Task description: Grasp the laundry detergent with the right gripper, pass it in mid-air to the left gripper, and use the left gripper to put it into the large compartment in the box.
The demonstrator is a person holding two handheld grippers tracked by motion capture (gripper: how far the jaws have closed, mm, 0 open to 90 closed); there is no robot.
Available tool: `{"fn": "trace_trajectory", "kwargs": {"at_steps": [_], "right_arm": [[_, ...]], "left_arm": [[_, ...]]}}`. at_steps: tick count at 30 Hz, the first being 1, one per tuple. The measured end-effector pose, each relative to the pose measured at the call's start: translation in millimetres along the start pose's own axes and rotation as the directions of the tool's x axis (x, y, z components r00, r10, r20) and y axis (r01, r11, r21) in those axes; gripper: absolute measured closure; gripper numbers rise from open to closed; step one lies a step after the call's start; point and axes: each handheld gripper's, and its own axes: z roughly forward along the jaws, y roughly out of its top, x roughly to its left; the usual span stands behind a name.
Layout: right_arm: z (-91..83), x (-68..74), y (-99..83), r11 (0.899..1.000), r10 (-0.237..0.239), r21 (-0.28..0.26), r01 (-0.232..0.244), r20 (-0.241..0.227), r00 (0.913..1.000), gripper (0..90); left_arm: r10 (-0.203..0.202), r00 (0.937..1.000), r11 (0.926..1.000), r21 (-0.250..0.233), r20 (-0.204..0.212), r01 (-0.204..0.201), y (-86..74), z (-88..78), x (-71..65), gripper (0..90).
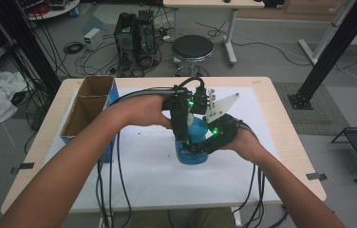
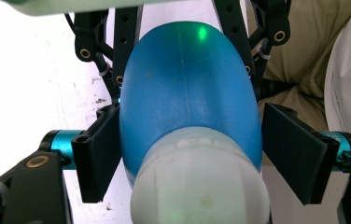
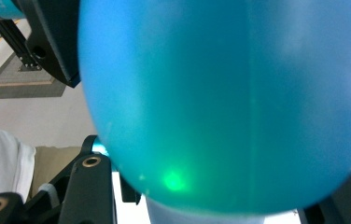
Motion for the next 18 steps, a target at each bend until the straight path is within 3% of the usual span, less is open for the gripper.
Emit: {"fn": "trace_trajectory", "kwargs": {"at_steps": [9,16,18], "right_arm": [[0.1,-0.9,-0.3,1.0,-0.009,-0.003,0.009,0.019,0.9998,43.5],[0.0,-1.5,-0.2,1.0,-0.019,-0.001,0.019,0.016,0.9997,43.5],[-0.1,-0.3,0.1,1.0,-0.002,-0.003,0.002,0.004,1.0,43.5]], "left_arm": [[-0.011,0.9999,0.9999,0.005,-0.005,0.011,-0.1,0.2,0.0,23.3],[0.009,0.9998,0.9999,0.013,-0.019,-0.008,0.6,0.3,0.0,27.5],[0.009,0.9998,0.9999,0.008,-0.018,-0.009,0.6,0.9,-0.2,27.5]]}}
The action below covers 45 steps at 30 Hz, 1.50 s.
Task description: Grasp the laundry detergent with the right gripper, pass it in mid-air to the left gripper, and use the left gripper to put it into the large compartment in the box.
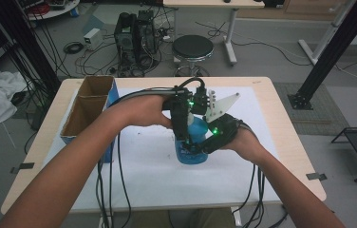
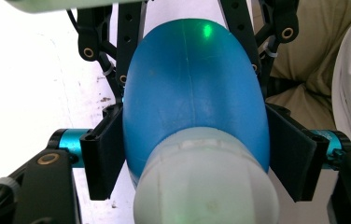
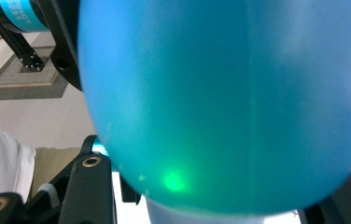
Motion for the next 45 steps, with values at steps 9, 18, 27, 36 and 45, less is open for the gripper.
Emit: {"fn": "trace_trajectory", "kwargs": {"at_steps": [9,18,27,36,45], "right_arm": [[-0.8,-0.2,0.1,1.0,-0.004,0.001,0.004,0.001,1.0,43.5],[-0.6,-0.4,0.0,1.0,-0.013,0.006,0.013,0.01,0.9999,43.5],[-1.3,1.0,-0.1,1.0,-0.01,0.003,0.01,0.006,0.9999,43.6],[-1.8,3.4,0.3,1.0,0.007,-0.002,-0.007,-0.013,0.9999,43.6],[-1.8,4.4,0.5,1.0,0.007,0.007,-0.007,-0.011,0.9999,43.7]], "left_arm": [[0.009,0.9999,0.9999,0.007,-0.006,-0.009,0.3,0.7,-0.3,30.9],[0.014,0.9998,0.9999,0.001,-0.013,-0.014,0.8,1.4,-1.0,34.0],[0.024,0.9995,0.9997,0.004,-0.022,-0.024,2.2,1.0,-1.9,36.3],[0.042,0.9982,0.9991,0.01,-0.042,-0.041,3.3,1.3,-4.6,36.9],[0.044,0.9975,0.9988,0.025,-0.056,-0.043,4.6,1.7,-6.3,37.3]]}}
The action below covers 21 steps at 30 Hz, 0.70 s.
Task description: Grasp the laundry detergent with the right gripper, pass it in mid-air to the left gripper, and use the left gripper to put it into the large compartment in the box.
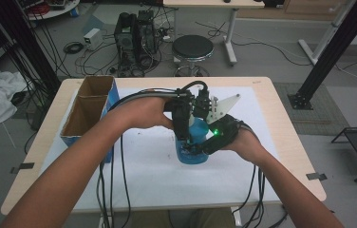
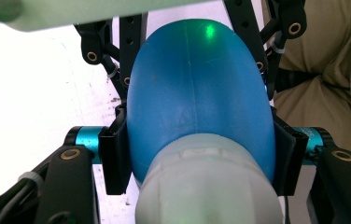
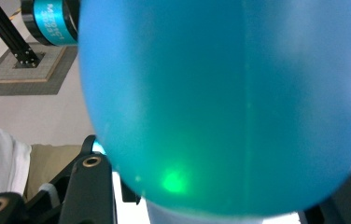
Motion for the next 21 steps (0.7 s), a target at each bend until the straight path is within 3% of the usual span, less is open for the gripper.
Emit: {"fn": "trace_trajectory", "kwargs": {"at_steps": [2,7,9,10,11,12,16,18,19,21], "right_arm": [[0.1,0.9,0.3,1.0,0.005,-0.002,-0.005,0.012,0.9999,43.6],[-2.0,1.9,1.2,1.0,0.0,-0.006,0.0,0.015,0.9999,42.4],[-3.7,2.1,1.1,1.0,0.002,0.004,-0.002,0.013,0.9999,26.7],[-4.6,1.1,-0.5,1.0,-0.005,0.024,0.004,0.043,0.9991,21.9],[-6.9,0.6,-2.5,0.999,-0.007,0.038,0.006,0.033,0.9994,21.8],[-10.3,1.6,-4.7,0.999,0.002,0.053,-0.004,0.027,0.9996,21.8],[-31.9,4.8,-10.0,0.998,0.068,0.014,-0.069,0.041,0.9968,21.7],[-42.6,3.4,-14.0,0.99,0.141,-0.007,-0.141,0.069,0.9876,21.7],[-47.8,2.1,-16.3,0.985,0.174,0.008,-0.175,0.077,0.9817,21.7],[-57.3,1.8,-21.3,0.984,0.174,0.033,-0.177,0.087,0.9809,21.7]], "left_arm": [[0.013,0.9998,0.9999,-0.003,-0.014,-0.013,0.5,-0.4,0.1,37.4],[0.005,1.0,1.0,0.004,-0.003,-0.005,2.6,-3.7,-1.4,37.6],[0.01,0.9999,0.9999,0.007,-0.005,-0.01,3.2,-5.4,-1.5,37.6],[0.0,1.0,1.0,0.01,0.0,0.0,2.3,-6.2,-1.9,37.6],[0.019,0.9998,0.9997,0.013,-0.006,-0.019,1.6,-7.5,0.1,37.6],[-0.005,1.0,0.9999,0.013,-0.003,0.005,-0.5,-8.2,-0.7,37.6],[-0.018,0.9998,0.9994,0.031,-0.007,0.018,-8.1,-12.7,1.2,37.5],[-0.036,0.9993,0.999,0.026,-0.012,0.036,-13.3,-14.4,1.8,37.5],[-0.045,0.9989,0.9987,0.022,-0.014,0.046,-16.3,-15.7,2.7,37.5],[-0.061,0.9979,0.998,0.014,-0.019,0.062,-22.1,-18.5,4.5,37.5]]}}
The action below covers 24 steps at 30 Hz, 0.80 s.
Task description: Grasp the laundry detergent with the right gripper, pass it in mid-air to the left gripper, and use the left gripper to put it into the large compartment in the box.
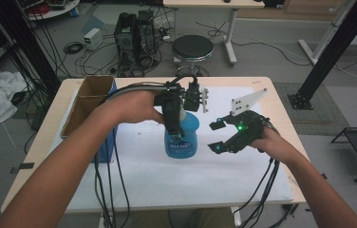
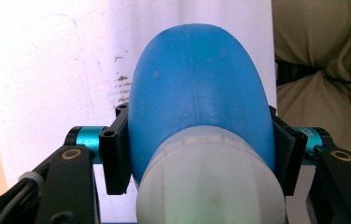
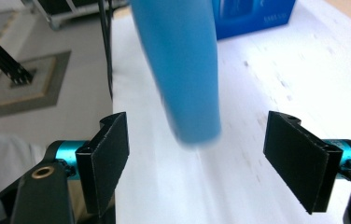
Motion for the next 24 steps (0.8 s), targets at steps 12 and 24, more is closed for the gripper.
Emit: {"fn": "trace_trajectory", "kwargs": {"at_steps": [12,24], "right_arm": [[-21.1,-2.3,-13.1,0.977,0.045,0.203,-0.071,0.128,0.9907,0.6],[-49.3,-13.2,-23.3,0.916,0.02,0.393,-0.086,0.168,0.9855,0.7]], "left_arm": [[-0.076,0.9967,0.9969,0.015,-0.027,0.077,-23.8,-10.5,11.1,37.4],[-0.172,0.9841,0.985,0.01,-0.044,0.172,-50.2,-35.7,24.4,37.5]]}}
